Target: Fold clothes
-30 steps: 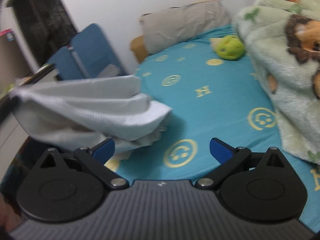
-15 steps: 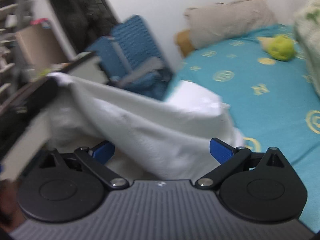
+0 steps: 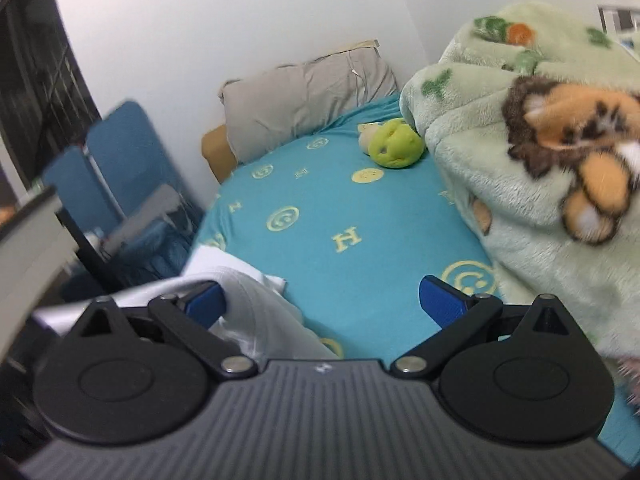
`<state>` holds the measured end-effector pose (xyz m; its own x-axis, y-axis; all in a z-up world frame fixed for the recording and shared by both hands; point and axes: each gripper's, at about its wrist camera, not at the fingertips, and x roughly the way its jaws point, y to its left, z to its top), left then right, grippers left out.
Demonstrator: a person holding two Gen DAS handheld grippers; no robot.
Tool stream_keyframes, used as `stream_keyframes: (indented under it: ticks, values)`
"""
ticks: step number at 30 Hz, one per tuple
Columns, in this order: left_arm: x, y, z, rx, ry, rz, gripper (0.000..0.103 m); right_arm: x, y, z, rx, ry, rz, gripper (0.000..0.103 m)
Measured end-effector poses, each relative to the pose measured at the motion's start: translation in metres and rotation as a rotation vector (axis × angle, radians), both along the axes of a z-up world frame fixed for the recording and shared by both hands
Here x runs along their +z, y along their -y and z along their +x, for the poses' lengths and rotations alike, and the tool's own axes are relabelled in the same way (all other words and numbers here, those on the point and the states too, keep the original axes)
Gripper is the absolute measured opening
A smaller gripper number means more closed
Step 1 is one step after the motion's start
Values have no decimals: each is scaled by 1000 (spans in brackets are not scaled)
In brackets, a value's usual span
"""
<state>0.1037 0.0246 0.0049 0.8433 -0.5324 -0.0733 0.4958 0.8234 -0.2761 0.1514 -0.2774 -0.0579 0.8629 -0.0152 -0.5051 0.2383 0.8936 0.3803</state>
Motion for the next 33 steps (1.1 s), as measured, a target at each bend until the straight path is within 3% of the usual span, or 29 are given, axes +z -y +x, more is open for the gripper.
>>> stream_keyframes:
  ticks: [6,8,13,15,17,20,24,25,26,27,29,30,33]
  values:
    - [14,-7,-12,29,30,-53,7,-45,-3,21,43,-306,-3,103]
    - [13,-9,-10,44,12,-54,7,-41,-2,14,10,-286,-1,103]
    - [11,-14,-6,54,-41,-67,7,8,10,-24,-161,8,-54,103]
    - [10,-14,-5,31,-59,-71,7,15,16,-32,-177,68,-44,103]
    - [10,-13,-5,11,-64,-71,7,13,20,-30,-169,53,-29,103]
    - [9,-12,-5,-6,-63,-68,7,-5,18,-12,-126,-52,0,103]
    - [6,-12,-4,3,-84,-72,7,-33,-21,14,57,-202,-74,102]
    - [6,-12,-3,11,-94,-72,7,-40,-33,19,98,-225,-121,92]
    - [5,-13,-2,18,-104,-72,7,-45,-43,23,122,-241,-171,68]
    - [4,-13,-1,26,-114,-71,8,-49,-50,26,131,-244,-211,58]
    - [3,-14,1,41,-135,-69,8,-48,-53,26,133,-205,-225,22]
    - [1,-14,3,55,-156,-52,8,-45,-51,24,125,-181,-218,15]
    - [-9,-10,12,91,-234,22,8,-29,-40,16,100,-101,-161,11]
